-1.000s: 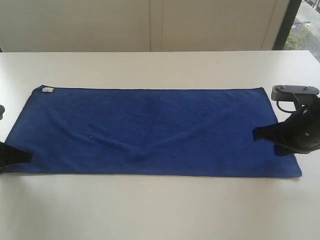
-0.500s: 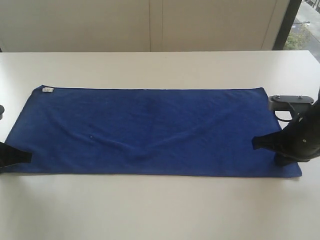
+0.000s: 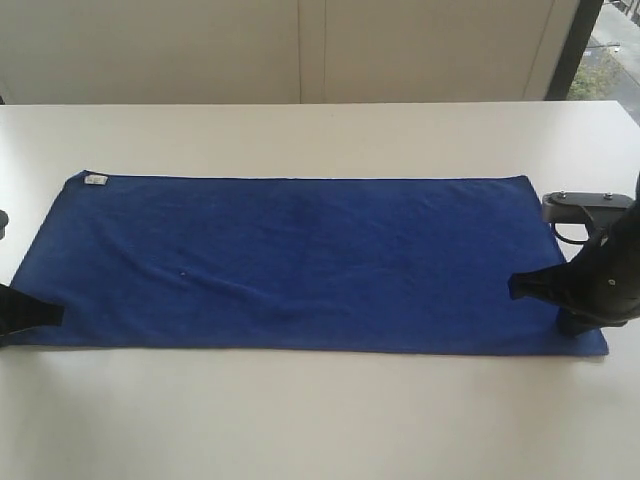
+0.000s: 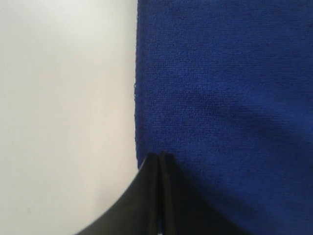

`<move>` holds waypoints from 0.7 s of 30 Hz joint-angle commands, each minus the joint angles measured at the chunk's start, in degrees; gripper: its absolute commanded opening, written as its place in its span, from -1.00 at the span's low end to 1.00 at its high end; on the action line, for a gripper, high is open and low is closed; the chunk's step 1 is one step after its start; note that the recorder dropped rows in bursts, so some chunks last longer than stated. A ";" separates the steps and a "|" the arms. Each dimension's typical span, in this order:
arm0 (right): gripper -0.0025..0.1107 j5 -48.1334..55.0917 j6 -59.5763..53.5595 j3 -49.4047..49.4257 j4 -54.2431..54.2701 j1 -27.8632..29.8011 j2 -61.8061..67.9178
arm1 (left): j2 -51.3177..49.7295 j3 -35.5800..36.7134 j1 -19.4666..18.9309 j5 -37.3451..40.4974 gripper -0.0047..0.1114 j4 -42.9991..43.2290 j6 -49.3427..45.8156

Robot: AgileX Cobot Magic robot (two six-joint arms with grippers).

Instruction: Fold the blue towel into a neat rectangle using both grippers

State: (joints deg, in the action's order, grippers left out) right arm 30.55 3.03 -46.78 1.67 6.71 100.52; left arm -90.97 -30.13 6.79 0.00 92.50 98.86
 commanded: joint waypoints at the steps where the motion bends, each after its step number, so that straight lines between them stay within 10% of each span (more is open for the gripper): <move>1: -0.96 -0.69 0.21 0.52 -1.67 0.14 -1.68 | 0.19 0.43 0.35 0.64 -0.92 -0.14 0.52; 21: -0.96 -2.44 0.21 0.52 -1.16 0.14 -4.40 | -3.93 2.73 0.35 1.80 -0.92 -1.07 0.52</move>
State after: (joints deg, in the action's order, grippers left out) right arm 28.55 3.03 -46.58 0.54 6.71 96.60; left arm -92.70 -28.46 7.04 1.43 92.20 98.86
